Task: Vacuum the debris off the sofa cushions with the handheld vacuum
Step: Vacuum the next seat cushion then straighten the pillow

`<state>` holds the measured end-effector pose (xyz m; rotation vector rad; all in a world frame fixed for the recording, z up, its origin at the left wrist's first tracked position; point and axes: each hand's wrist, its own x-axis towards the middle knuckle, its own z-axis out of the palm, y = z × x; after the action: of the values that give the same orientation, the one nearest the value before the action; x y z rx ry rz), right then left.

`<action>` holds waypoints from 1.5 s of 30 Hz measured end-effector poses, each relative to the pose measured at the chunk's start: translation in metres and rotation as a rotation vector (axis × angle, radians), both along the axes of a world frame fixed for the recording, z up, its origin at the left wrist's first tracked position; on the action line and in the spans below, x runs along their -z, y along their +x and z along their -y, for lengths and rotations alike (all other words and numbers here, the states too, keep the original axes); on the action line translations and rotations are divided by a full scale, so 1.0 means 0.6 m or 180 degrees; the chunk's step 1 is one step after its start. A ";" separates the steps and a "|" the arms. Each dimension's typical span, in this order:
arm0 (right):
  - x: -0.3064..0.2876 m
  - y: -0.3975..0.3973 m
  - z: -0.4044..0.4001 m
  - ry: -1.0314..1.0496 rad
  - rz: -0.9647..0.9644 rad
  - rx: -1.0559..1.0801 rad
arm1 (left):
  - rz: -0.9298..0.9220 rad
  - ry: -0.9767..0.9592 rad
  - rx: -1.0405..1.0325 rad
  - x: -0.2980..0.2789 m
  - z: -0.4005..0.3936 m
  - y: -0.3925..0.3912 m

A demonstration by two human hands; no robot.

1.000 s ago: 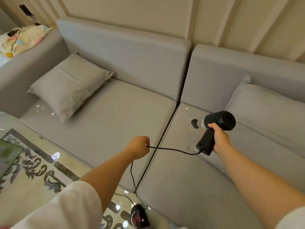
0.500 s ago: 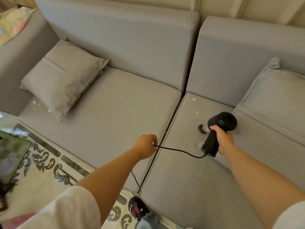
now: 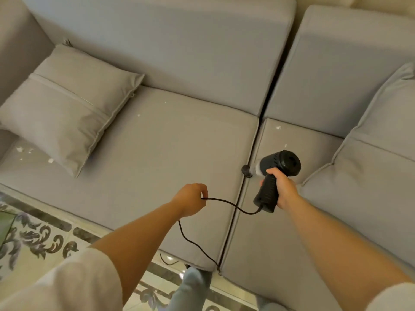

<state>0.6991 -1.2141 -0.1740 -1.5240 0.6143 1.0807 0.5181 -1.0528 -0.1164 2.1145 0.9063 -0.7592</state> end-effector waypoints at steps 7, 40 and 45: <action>-0.004 -0.039 -0.033 -0.0179 0.0004 0.0371 | 0.0277 -0.0259 0.0272 -0.008 -0.067 -0.017; 0.001 0.218 0.101 0.0013 0.0425 0.0415 | 0.0156 -0.0064 0.0347 0.015 0.098 0.252; 0.009 0.227 0.105 0.0169 0.0558 0.0684 | 0.0225 -0.0030 0.0275 0.014 0.093 0.258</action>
<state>0.8356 -1.2768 -0.1792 -1.4523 0.6073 0.7855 0.6727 -1.1089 -0.1246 2.1696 0.7769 -0.7259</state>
